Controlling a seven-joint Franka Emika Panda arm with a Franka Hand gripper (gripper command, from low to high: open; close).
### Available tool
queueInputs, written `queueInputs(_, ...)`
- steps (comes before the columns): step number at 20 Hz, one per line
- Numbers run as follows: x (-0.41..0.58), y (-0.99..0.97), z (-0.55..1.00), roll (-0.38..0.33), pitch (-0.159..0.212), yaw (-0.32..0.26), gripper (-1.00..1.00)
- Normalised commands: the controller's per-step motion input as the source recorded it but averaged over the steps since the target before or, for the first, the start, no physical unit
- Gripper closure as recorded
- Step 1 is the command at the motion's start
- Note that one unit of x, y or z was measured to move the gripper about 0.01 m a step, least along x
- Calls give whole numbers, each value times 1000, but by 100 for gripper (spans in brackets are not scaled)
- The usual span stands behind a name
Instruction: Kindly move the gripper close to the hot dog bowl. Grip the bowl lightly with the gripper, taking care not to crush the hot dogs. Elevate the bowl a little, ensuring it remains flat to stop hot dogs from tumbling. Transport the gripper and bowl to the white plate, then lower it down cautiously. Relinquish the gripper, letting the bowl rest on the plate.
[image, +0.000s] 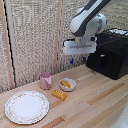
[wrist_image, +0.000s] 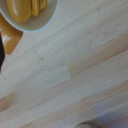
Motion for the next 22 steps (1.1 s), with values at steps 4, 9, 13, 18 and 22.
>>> queueInputs(4, -81, -154, -505, 0, 27, -3, -100)
queueInputs(9, -35, -77, -459, 0, 44, 0, -100)
queueInputs(13, 0, 0, -366, -7, 16, 0, -100)
queueInputs(18, 6, 123, -358, -73, 7, 1, -100)
queueInputs(22, 122, 103, -389, -85, -13, 24, -100)
